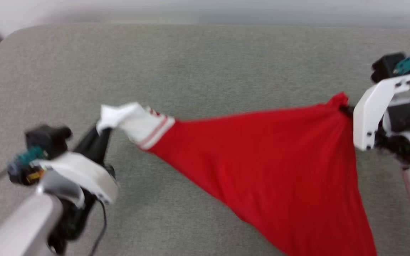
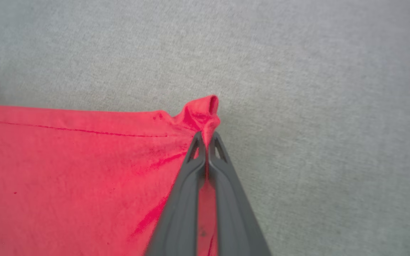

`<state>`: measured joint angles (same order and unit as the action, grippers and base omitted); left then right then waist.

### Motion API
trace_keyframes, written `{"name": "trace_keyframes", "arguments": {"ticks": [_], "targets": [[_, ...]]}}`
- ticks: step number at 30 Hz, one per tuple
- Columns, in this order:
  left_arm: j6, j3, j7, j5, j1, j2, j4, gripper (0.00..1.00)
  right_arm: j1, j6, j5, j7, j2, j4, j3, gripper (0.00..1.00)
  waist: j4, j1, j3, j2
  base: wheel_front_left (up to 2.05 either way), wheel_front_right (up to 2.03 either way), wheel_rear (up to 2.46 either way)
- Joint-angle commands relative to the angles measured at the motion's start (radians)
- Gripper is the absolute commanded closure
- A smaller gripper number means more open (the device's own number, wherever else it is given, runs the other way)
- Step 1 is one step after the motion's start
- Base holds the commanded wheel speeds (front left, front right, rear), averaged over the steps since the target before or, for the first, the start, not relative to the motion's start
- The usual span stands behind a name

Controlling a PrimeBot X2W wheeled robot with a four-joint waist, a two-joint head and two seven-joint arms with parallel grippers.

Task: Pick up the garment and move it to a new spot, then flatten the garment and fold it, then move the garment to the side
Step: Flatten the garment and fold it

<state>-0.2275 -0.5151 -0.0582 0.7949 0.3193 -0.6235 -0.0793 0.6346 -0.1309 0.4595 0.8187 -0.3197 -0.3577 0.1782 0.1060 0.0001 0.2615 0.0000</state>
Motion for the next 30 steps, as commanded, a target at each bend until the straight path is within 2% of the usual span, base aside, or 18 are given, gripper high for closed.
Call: {"name": "trace_keyframes", "arguments": {"ticks": [1, 5, 7, 8, 12, 18, 21, 27, 30], "targets": [[0.018, 0.024, 0.023, 0.012, 0.075, -0.015, 0.017, 1.00, 0.055, 0.000, -0.026, -0.040, 0.001, -0.017, -0.018, 1.00, -0.029, -0.0001, -0.018, 0.0000, 0.00, 0.00, 0.00], [0.053, 0.057, 0.075, 0.019, 0.242, -0.031, 0.092, 1.00, 0.168, 0.000, -0.068, -0.118, 0.015, -0.061, -0.054, 1.00, -0.062, -0.0001, -0.017, 0.0000, 0.00, 0.00, 0.00], [0.078, 0.061, 0.098, 0.020, 0.341, -0.019, 0.135, 1.00, 0.232, 0.001, -0.087, -0.159, 0.023, -0.087, -0.073, 1.00, -0.074, -0.0001, -0.010, 0.0000, 0.00, 0.00, 0.00], [0.078, 0.061, 0.098, 0.020, 0.341, -0.019, 0.135, 1.00, 0.232, 0.001, -0.087, -0.159, 0.023, -0.087, -0.073, 1.00, -0.074, -0.0001, -0.010, 0.0000, 0.00, 0.00, 0.00], [0.135, 0.058, 0.119, 0.007, 0.538, 0.008, 0.245, 1.00, 0.372, 0.000, -0.123, -0.240, 0.046, -0.132, -0.106, 1.00, -0.098, -0.0001, 0.023, 0.0000, 0.00, 0.00, 0.00], [0.192, 0.077, 0.073, -0.040, 0.832, 0.047, 0.444, 1.00, 0.588, 0.001, -0.184, -0.364, 0.061, -0.182, -0.157, 1.00, -0.122, -0.0001, 0.100, 0.0000, 0.00, 0.00, 0.00], [0.197, 0.090, 0.036, -0.064, 0.960, 0.058, 0.535, 1.00, 0.682, 0.001, -0.206, -0.428, 0.071, -0.200, -0.162, 1.00, -0.132, -0.0001, 0.132, 0.0000, 0.00, 0.00, 0.00], [0.223, 0.113, -0.036, -0.113, 1.194, 0.050, 0.654, 1.00, 0.874, 0.001, -0.244, -0.535, 0.081, -0.238, -0.175, 1.00, -0.148, -0.0001, 0.214, 0.0000, 0.00, 0.00, 0.00], [0.251, 0.126, -0.034, -0.094, 1.270, 0.057, 0.698, 1.00, 0.949, 0.001, -0.260, -0.567, 0.094, -0.257, -0.177, 1.00, -0.151, -0.0001, 0.260, 0.0000, 0.00, 0.00, 0.00]]}}
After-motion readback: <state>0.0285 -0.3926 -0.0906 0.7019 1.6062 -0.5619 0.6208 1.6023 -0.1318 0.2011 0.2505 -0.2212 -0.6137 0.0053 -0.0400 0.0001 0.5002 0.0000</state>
